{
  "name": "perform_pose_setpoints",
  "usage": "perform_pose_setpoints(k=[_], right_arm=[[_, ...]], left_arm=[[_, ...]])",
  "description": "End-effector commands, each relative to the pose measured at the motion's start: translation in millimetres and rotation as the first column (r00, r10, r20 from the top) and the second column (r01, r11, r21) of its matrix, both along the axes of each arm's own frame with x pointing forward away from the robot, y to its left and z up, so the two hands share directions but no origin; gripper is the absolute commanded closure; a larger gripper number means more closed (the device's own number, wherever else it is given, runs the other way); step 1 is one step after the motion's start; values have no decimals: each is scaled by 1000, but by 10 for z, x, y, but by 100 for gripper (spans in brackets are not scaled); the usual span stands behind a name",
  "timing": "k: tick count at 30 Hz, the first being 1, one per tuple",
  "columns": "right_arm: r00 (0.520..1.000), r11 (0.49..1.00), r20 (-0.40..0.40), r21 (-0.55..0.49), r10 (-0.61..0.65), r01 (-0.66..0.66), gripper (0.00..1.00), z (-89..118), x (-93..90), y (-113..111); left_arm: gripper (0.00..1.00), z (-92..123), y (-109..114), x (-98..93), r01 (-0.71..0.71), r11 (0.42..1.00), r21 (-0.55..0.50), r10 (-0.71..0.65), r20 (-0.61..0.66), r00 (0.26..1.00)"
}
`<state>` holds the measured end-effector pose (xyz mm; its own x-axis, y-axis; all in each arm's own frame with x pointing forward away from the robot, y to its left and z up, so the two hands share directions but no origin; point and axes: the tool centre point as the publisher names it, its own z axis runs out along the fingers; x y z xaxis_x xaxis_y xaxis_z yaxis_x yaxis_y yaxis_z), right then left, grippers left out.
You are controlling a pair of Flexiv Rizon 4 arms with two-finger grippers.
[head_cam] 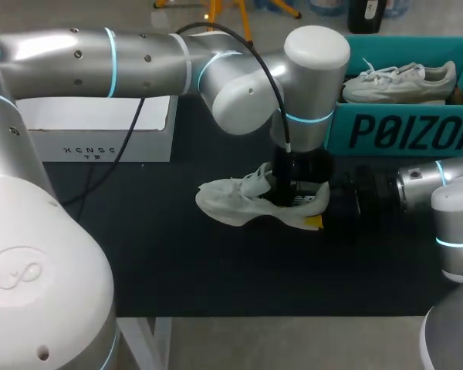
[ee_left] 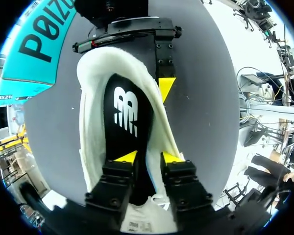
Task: Take the shoe out of the shoebox, open the shoe tongue, remove and reinsert the insole, then place the shoe into the shoebox
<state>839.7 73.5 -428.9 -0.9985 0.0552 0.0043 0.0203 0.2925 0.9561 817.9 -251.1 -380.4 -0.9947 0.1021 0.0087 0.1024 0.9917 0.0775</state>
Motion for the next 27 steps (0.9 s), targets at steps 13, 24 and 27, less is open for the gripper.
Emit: perform_pose_setpoints(k=[13, 24, 27], right_arm=[[1000, 1000, -1, -2, -2, 2, 100, -28, 3, -3], [1000, 1000, -1, -2, -2, 2, 100, -28, 3, -3], [1000, 1000, -1, -2, -2, 2, 100, -28, 3, -3]], left_arm=[[69, -598, -72, 95, 71, 997, 42, -74, 95, 993], [100, -550, -68, 261, 59, 997, -40, -47, 253, 966], [100, -465, -71, 280, 59, 997, -47, -45, 263, 964]])
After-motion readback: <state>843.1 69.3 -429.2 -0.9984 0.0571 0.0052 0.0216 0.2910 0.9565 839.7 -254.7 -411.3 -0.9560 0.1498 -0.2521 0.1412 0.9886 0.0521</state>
